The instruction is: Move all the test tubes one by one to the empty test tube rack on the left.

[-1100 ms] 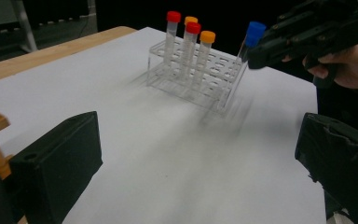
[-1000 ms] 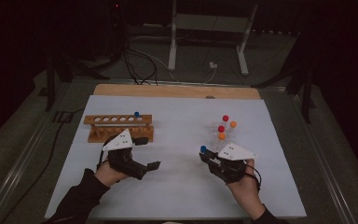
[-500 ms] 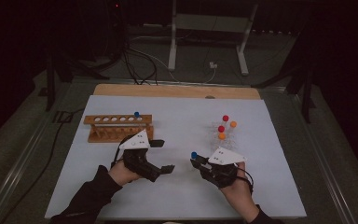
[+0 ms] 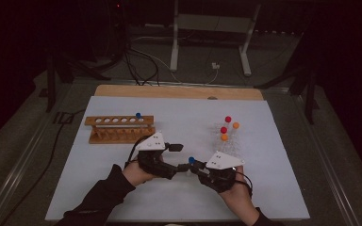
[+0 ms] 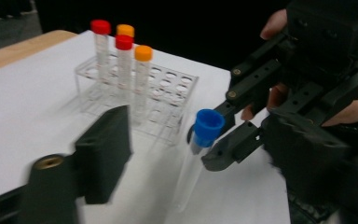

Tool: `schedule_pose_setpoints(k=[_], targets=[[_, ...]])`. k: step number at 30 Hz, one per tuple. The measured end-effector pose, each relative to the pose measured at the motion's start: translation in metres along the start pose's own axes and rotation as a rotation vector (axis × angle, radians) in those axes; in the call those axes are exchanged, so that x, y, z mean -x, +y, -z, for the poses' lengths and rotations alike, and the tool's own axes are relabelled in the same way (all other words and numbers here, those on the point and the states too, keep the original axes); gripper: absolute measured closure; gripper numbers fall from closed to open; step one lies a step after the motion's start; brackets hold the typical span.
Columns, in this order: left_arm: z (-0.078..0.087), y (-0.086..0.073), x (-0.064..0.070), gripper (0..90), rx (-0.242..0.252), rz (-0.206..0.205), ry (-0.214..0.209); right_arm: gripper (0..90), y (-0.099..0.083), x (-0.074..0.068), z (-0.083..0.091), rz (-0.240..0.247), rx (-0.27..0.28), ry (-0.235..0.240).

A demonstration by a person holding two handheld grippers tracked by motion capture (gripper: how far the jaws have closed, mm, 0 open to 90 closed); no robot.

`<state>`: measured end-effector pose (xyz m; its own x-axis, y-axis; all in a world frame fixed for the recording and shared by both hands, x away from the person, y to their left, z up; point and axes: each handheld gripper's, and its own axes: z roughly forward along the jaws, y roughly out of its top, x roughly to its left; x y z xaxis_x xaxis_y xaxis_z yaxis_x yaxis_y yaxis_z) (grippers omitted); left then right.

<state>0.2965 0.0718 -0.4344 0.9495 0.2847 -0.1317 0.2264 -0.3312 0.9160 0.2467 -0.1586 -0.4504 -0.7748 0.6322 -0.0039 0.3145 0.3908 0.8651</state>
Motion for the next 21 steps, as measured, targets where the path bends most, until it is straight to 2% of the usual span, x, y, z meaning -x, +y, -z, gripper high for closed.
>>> schedule_pose_setpoints(k=[2, 3, 6, 7, 14, 21], targets=[[-0.004, 0.000, 0.001, 41.1, -0.008, -0.009, -0.007, 77.1, 0.000, 0.000, 0.000, -0.001, 0.001, -0.001], [-0.005, 0.001, 0.001, 41.1, -0.010, -0.009, -0.007, 77.1, 0.000, 0.000, 0.000, -0.001, 0.001, -0.001], [-0.009, 0.001, 0.001, 53.9, -0.017, -0.018, -0.007, 77.1, 0.000, 0.000, 0.000, -0.001, -0.002, 0.000], [-0.011, 0.002, 0.001, 53.9, -0.021, -0.017, -0.008, 77.1, 0.000, 0.000, 0.000, -0.001, -0.002, 0.000], [-0.014, 0.002, 0.000, 71.9, -0.026, -0.025, -0.024, 77.1, 0.000, 0.000, 0.001, 0.000, -0.001, -0.004], [-0.013, 0.003, -0.001, 76.8, -0.025, -0.029, -0.016, 76.9, 0.000, 0.001, 0.001, -0.006, 0.001, -0.006]])
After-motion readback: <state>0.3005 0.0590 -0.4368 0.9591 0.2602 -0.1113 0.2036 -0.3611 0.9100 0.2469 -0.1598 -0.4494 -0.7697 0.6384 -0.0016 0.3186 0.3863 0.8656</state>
